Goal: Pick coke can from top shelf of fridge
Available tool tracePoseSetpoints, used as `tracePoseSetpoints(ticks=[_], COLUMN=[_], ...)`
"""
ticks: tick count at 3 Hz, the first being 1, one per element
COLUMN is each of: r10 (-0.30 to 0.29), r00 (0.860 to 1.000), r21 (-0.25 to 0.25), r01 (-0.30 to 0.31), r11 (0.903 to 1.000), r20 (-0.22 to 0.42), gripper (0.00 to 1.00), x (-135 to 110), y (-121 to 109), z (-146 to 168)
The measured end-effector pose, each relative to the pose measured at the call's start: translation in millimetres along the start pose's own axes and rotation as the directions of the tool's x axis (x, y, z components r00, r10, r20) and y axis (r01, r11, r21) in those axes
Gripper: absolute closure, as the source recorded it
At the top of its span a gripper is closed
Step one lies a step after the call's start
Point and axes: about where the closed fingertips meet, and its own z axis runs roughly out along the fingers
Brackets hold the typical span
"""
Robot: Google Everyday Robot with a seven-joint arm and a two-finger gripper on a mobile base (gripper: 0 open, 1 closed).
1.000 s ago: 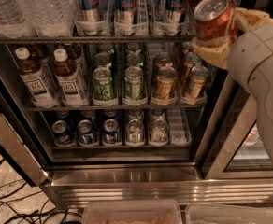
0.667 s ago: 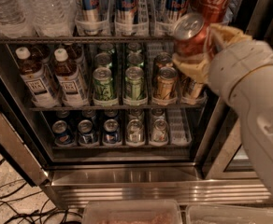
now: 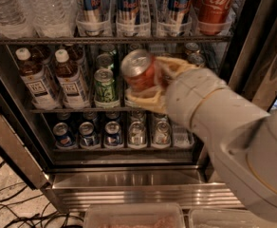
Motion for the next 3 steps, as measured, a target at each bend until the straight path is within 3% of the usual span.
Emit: tracePoseSetpoints(ticks=[1, 2, 3], r10=[-0.012, 0.012, 0.016], r00=[0.999, 0.993, 0.994], r21=[-0.183, -0.34, -0.427], r01=[0.021, 0.028, 0.032], r11=[0.9829, 0.9401, 0.9036], r20=[0.052, 0.115, 0.109], gripper=[1.0, 1.0, 1.0], x=[-27, -30, -24], y=[48, 54, 67], z=[9, 9, 6])
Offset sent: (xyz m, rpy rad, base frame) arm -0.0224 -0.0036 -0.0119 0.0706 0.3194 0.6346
